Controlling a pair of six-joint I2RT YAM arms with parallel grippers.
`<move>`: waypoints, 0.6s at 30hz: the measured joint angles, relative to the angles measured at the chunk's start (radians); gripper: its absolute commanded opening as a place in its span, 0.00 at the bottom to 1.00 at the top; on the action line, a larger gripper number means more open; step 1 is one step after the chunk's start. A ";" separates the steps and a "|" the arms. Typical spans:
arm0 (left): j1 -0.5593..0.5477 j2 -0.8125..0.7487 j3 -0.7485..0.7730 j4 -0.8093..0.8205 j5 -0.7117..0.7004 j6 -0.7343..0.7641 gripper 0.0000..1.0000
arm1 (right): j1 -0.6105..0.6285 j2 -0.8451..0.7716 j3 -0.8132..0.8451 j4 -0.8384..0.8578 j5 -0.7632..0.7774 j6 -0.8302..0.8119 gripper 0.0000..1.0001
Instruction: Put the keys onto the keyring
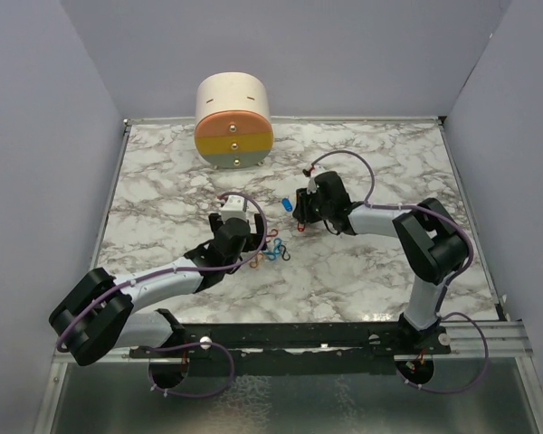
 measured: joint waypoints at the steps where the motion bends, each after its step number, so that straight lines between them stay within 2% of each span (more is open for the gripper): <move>1: 0.001 0.000 0.000 0.000 0.000 0.000 0.93 | 0.000 0.005 0.004 0.000 0.000 0.000 0.37; 10: 0.007 0.000 -0.007 0.004 0.003 0.000 0.93 | 0.000 0.012 0.020 -0.001 0.000 0.000 0.31; 18: 0.011 0.000 -0.016 0.004 0.004 0.000 0.93 | 0.000 0.012 0.019 -0.001 0.000 0.000 0.30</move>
